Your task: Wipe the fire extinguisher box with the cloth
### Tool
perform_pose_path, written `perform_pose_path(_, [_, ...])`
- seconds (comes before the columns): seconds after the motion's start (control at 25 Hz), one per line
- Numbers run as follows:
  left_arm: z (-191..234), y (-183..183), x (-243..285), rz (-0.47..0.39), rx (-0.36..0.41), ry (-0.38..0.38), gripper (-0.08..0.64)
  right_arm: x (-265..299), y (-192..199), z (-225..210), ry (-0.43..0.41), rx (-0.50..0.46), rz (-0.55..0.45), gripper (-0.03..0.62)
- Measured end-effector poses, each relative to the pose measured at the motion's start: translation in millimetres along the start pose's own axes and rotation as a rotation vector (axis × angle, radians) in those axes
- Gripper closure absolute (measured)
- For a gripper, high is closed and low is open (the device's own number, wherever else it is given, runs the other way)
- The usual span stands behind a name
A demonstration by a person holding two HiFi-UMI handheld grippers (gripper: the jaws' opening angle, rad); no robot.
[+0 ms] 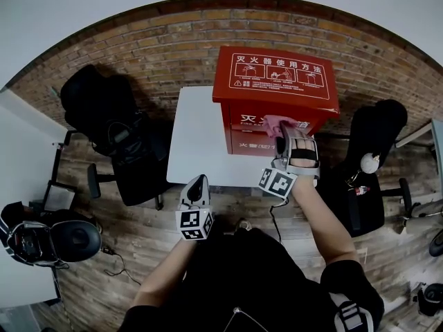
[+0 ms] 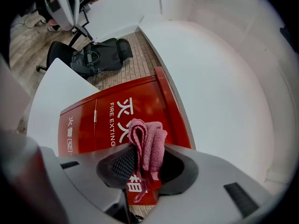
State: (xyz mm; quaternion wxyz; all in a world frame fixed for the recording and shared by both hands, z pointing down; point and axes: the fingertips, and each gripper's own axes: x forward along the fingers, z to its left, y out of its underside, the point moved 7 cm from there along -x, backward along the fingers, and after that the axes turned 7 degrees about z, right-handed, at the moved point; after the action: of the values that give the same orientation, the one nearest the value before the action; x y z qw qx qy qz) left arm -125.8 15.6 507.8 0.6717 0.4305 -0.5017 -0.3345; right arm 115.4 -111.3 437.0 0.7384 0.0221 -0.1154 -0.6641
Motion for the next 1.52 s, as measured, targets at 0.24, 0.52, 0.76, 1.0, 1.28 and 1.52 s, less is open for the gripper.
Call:
perform_pose_path(0.24, [2.1, 0.6, -0.8, -0.001, -0.012, -0.001, 0.541, -4.0, -3.3, -17.9, 0.052, -0.006, -0.004, 0.468])
perform_pose_path(0.52, [2.4, 0.5, -0.6, 0.001, -0.013, -0.001, 0.541, -8.0, -8.0, -35.0, 0.124, -0.026, -0.014, 0.468])
perform_pose_path(0.76, [3.3, 3.2, 0.2, 0.015, -0.012, -0.002, 0.541, -8.2, -7.0, -35.3, 0.147, -0.050, -0.027, 0.468])
perform_pose_path(1.0, [1.4, 3.7, 2.1, 0.020, -0.007, 0.000, 0.541, -9.3, 2.6, -38.7, 0.148, -0.045, -0.021, 0.468])
perform_pose_path(1.28, [-3.2, 3.8, 4.7, 0.026, 0.001, 0.013, 0.541, -9.9, 25.9, -41.8, 0.159, -0.058, 0.014, 0.468])
perform_pose_path(1.52, [-7.5, 5.2, 6.4, 0.029, 0.013, 0.027, 0.541, -9.1, 44.9, -42.8, 0.169, -0.065, 0.048, 0.468])
